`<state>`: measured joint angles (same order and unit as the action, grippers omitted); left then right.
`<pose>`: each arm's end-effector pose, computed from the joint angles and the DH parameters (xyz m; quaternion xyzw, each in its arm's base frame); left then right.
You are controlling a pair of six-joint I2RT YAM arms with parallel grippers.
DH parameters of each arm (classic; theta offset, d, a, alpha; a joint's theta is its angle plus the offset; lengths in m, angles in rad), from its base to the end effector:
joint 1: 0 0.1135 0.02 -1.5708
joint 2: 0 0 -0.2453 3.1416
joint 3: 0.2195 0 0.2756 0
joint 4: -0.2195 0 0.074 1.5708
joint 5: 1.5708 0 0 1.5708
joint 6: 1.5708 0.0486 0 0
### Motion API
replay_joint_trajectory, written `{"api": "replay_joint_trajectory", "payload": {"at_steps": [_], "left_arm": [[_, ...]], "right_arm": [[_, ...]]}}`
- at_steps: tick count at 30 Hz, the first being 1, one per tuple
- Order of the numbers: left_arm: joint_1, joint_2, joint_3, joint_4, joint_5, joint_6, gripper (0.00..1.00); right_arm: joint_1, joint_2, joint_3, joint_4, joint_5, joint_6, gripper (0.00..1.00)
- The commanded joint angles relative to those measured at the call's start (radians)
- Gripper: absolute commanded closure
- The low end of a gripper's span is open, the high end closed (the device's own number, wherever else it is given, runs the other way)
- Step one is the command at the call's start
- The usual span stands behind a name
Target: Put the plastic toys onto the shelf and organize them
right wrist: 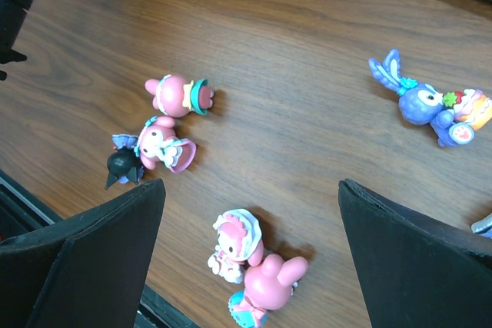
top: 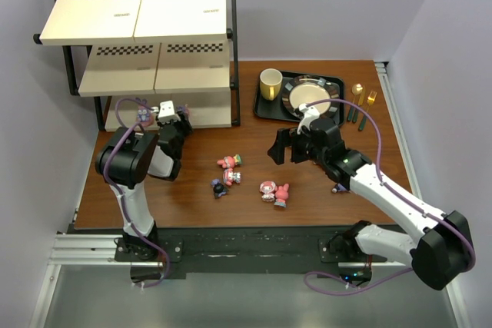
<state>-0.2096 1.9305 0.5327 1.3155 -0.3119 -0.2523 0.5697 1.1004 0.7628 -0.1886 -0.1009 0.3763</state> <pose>0.3275 -0.0544 0.0786 -0.1207 0.7243 -0.0420 0.6776 0.2401 0.1596 0.2382 -0.1086 0.8591 0.2659 0.4236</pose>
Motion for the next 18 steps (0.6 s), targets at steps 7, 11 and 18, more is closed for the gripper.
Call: {"api": "replay_joint_trajectory", "payload": {"at_steps": [7,11,18], "left_arm": [[0.007,-0.011,-0.026,0.340,0.019,-0.027,0.73],[0.007,-0.018,-0.043,0.361,0.013,-0.031,0.62],[0.007,-0.039,-0.079,0.378,0.017,-0.038,0.46]], "right_arm": [[-0.008,0.015,0.032,0.034,-0.022,0.003,0.01],[-0.010,0.013,0.032,0.032,-0.025,0.004,0.01],[-0.010,0.013,0.032,0.025,-0.022,0.006,0.02]]}}
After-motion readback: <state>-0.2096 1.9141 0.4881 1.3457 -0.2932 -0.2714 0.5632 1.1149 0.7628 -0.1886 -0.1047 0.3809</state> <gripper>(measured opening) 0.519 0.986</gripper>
